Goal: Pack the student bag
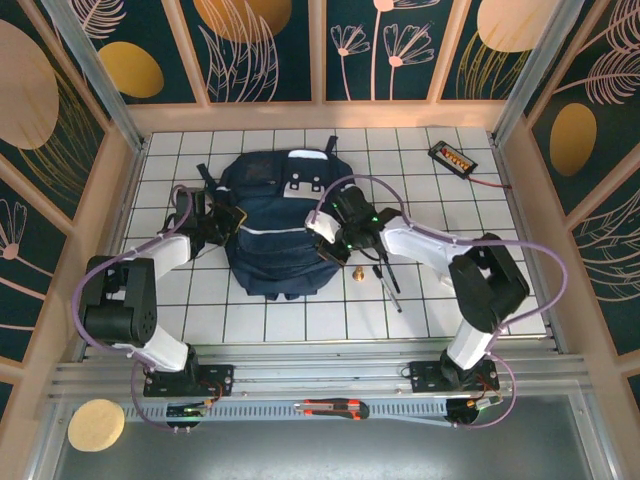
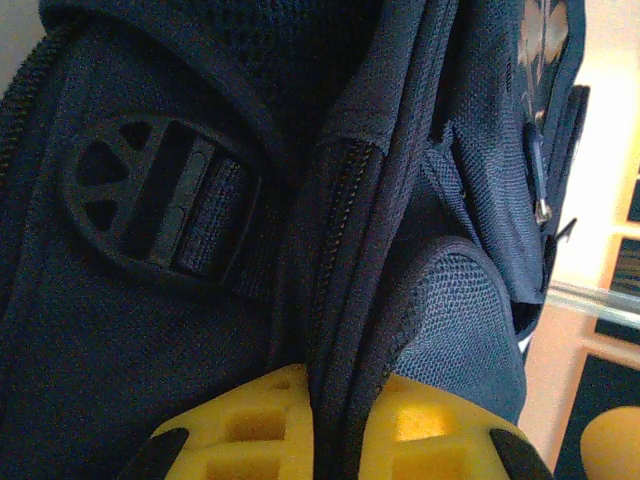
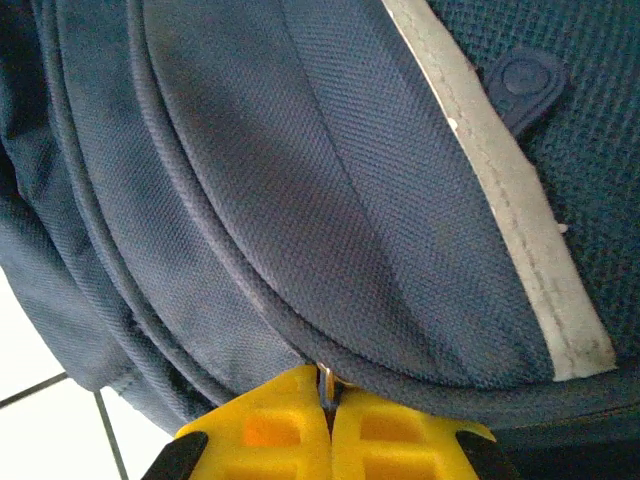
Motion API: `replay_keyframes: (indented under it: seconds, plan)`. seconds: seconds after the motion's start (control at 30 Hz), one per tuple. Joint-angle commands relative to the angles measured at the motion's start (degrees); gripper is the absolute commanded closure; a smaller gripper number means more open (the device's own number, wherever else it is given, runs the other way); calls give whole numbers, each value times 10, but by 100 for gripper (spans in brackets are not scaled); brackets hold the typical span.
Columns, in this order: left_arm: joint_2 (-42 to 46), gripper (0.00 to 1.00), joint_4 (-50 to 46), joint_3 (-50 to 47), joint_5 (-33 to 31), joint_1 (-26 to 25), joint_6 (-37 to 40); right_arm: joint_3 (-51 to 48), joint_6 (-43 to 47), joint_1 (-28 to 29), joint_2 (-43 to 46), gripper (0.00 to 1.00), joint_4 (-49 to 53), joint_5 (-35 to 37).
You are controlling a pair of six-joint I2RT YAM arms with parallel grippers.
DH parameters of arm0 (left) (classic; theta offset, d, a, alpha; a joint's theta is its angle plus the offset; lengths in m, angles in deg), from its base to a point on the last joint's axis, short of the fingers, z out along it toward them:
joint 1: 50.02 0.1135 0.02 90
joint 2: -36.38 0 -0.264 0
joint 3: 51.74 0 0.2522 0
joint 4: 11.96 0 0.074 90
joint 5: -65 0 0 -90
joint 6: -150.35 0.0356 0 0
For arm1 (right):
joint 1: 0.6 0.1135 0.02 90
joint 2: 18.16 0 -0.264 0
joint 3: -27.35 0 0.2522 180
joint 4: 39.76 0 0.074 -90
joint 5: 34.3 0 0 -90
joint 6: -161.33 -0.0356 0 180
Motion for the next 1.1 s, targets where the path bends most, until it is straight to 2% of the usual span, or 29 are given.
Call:
replay_keyframes:
  seconds: [0.0,0.13,0.33,0.43,0.57,0.77,0.87,1.07]
  plan:
    - [28,100,90,-13,-11,-8,-76,86,-60,25,-41,100,51,-53]
    - [42,100,108,-30,-19,-12,-94,184,-151,24,-106,100,125,-87]
    - [72,100,110,-43,-42,-12,-107,251,-352,8,-143,100,137,-161]
    - [87,100,107,-50,-62,-12,-112,222,-461,2,-126,100,94,-196]
    - [90,100,126,-61,-75,-14,-132,120,-630,2,-77,100,-84,-233]
    - [91,100,130,-59,-89,-15,-140,128,-645,10,-98,100,-118,-256]
    - [95,100,151,-74,-98,-16,-160,136,-605,39,-111,100,-104,-230]
    - [97,100,175,-81,-120,-32,-192,145,-587,66,-133,100,-126,-190]
